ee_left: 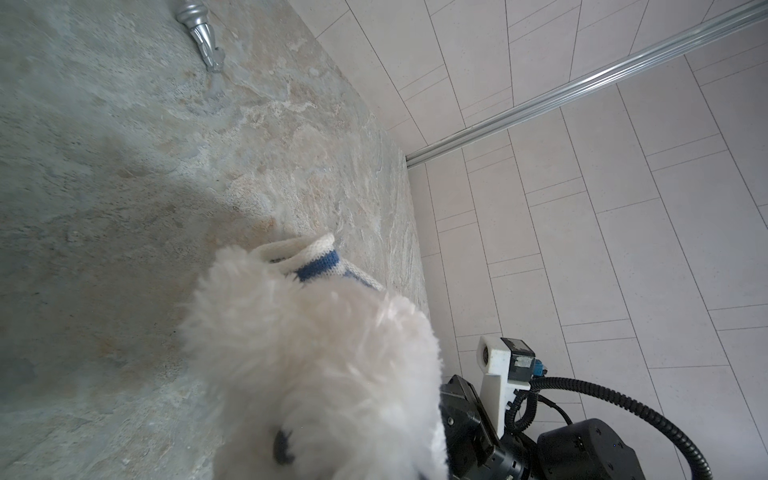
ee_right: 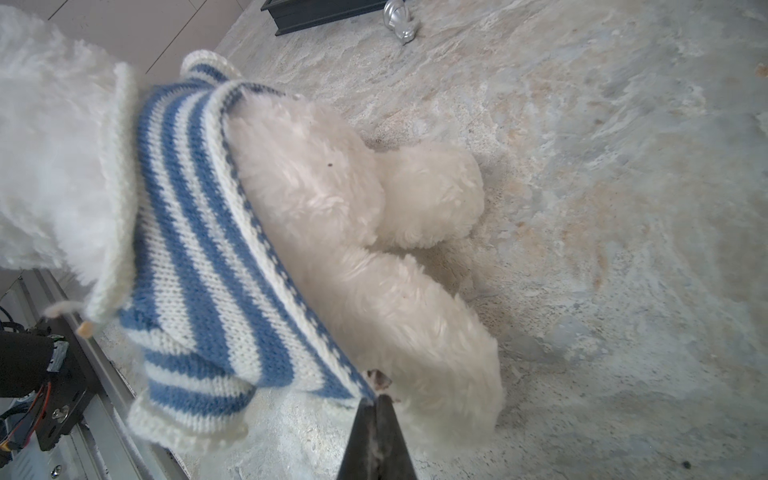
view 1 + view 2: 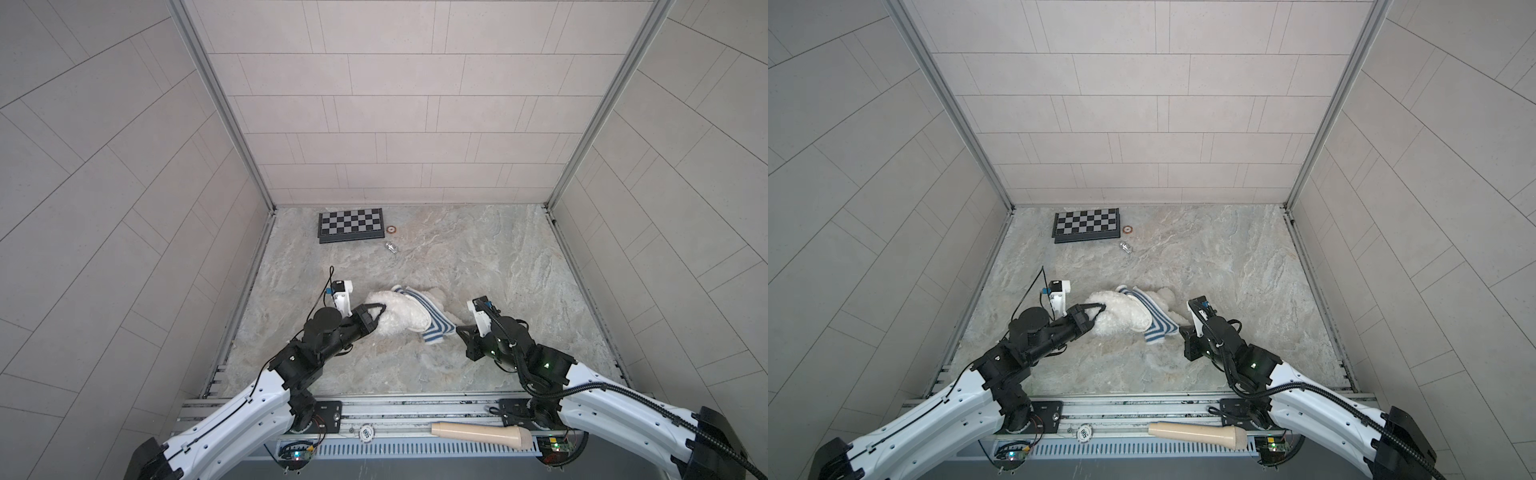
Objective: Dress the teddy bear
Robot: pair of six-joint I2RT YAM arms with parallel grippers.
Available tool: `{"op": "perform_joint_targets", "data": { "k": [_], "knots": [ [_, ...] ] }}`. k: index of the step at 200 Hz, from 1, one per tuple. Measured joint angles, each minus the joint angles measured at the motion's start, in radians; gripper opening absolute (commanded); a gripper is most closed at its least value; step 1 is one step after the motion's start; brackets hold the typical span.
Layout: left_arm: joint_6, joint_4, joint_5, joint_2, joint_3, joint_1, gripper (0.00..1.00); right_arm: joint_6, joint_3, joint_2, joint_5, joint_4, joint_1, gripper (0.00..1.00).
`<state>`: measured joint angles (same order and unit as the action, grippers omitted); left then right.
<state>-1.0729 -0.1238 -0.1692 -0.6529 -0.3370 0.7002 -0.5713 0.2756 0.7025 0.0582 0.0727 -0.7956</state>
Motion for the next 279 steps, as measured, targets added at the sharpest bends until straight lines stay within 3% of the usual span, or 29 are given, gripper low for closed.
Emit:
{"op": "perform_joint_targets", "data": {
  "k": [70, 150, 197, 220, 246, 279],
  "knots": [
    [0.235, -0.062, -0.163, -0.143, -0.042, -0.008, 0.00, 0.033, 0.026, 0.097, -0.001, -0.031, 0.001, 0.00],
    [0.438, 0.051, -0.195, -0.135, -0.088, -0.004, 0.00, 0.018, -0.032, 0.027, -0.024, -0.033, 0.061, 0.00],
    [0.462, 0.021, -0.192, -0.137, -0.088, -0.004, 0.00, 0.103, 0.032, 0.037, 0.157, -0.079, 0.000, 0.20],
    [0.460, 0.002, -0.177, -0.137, -0.088, -0.004, 0.00, 0.159, 0.129, 0.034, 0.221, -0.011, -0.044, 0.25],
    [0.460, -0.020, -0.168, -0.140, -0.088, -0.004, 0.00, 0.195, 0.230, 0.037, 0.221, 0.084, -0.055, 0.39],
    [0.477, -0.037, -0.169, -0.138, -0.081, -0.004, 0.00, 0.174, 0.244, 0.027, 0.185, 0.148, 0.004, 0.41]
  ]
}}
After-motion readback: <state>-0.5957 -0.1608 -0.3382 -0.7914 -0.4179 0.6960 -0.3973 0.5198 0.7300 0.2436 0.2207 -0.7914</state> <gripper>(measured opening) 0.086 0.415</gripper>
